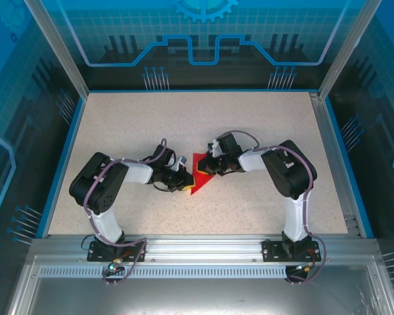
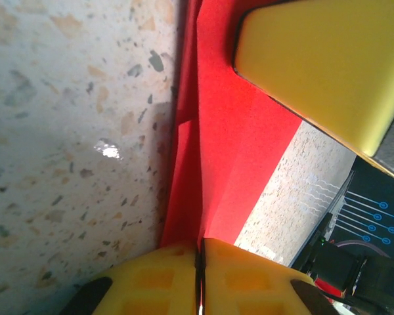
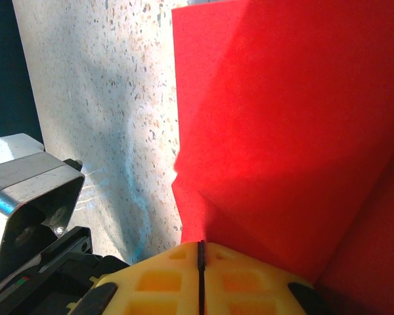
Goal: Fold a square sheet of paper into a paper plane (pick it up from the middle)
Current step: Fourth fold the wing at the center of the table.
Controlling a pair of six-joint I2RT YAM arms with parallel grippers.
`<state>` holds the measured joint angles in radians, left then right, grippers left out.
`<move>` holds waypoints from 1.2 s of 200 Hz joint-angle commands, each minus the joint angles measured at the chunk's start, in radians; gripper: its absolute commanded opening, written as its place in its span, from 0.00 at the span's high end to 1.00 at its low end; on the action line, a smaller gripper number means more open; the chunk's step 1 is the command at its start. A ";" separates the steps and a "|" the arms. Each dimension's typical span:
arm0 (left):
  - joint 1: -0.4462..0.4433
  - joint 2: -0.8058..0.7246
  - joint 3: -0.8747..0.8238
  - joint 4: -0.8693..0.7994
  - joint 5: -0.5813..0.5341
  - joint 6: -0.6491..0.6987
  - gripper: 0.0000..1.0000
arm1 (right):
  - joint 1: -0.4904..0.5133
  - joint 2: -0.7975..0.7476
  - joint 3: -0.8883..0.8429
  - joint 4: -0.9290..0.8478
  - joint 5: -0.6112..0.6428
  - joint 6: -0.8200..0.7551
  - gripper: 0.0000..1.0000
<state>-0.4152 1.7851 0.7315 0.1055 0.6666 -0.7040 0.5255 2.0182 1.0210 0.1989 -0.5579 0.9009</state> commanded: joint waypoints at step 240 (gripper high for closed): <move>-0.031 -0.010 0.090 -0.349 -0.005 0.119 0.91 | 0.021 0.057 0.010 -0.116 0.050 -0.045 0.92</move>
<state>-0.4358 1.7641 0.7944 -0.1513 0.6590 -0.6178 0.5323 2.0220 1.0363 0.1677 -0.5583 0.8818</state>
